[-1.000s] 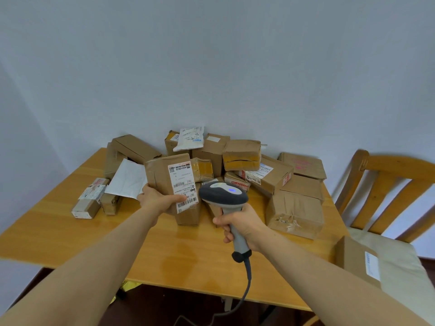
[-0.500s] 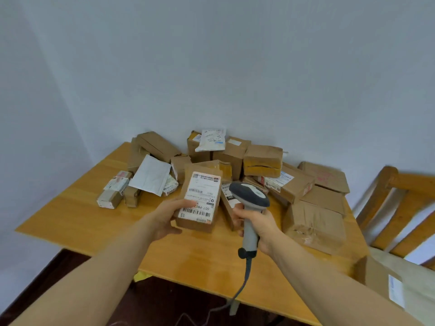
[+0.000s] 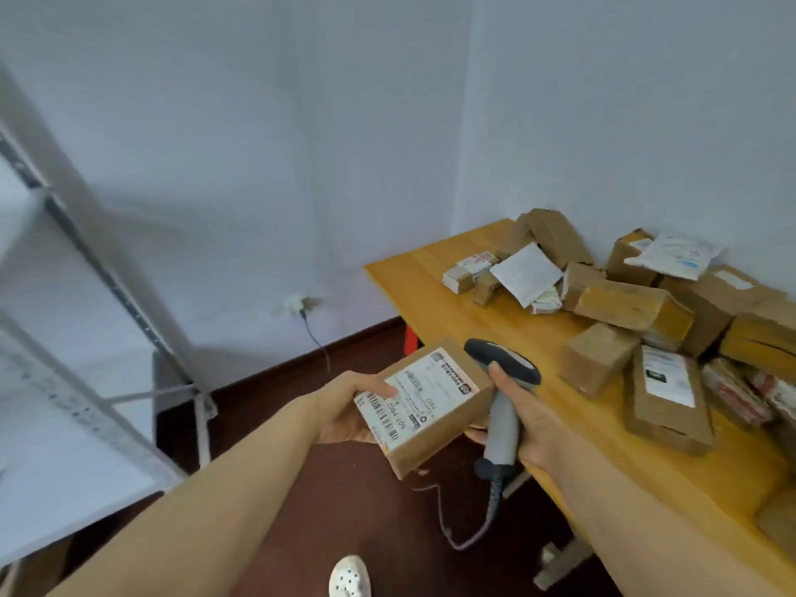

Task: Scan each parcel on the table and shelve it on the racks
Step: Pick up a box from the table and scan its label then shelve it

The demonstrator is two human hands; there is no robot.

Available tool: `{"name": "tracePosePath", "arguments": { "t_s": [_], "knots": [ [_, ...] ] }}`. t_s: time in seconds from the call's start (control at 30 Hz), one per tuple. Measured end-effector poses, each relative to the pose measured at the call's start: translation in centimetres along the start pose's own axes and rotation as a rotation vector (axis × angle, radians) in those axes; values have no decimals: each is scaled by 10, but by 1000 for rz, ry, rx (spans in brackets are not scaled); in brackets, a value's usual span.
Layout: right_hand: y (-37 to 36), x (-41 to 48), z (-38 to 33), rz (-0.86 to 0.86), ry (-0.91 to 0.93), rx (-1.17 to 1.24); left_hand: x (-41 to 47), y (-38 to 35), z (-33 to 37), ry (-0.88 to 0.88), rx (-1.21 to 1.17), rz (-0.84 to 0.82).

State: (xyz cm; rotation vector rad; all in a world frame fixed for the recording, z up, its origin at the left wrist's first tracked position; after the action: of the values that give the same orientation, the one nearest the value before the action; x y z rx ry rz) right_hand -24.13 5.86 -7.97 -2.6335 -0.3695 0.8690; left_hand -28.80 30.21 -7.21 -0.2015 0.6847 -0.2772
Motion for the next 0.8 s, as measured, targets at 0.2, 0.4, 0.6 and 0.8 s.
{"name": "tracePosePath", "arguments": {
  "t_s": [0.2,0.4,0.6,0.8],
  "knots": [
    [-117,-10,54,-185,-128,-204,-126,63,-51,-163,-130,222],
    [-245,-21,111,-261,-157,-126,-238,113,-95,-384,-395,569],
    [-413,-60,201,-423,-194,-65,-370,173,-156,-558,-648,827],
    [-562,-119,294,-610,-227,-62,-478,228,-196,-807,-876,1078]
  ]
}}
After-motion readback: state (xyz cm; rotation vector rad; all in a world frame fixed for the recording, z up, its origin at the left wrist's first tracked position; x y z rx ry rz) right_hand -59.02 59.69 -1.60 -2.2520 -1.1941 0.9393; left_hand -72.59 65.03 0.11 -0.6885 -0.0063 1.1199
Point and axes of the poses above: each hand's wrist, its own x-axis towards the middle knuckle, its own y-axis out of the back of the hand, z = x × y, the point moved 1 cm from there along x, towards the middle knuckle, and after that the axes turned 3 degrees about -z, right-handed, at the moved point
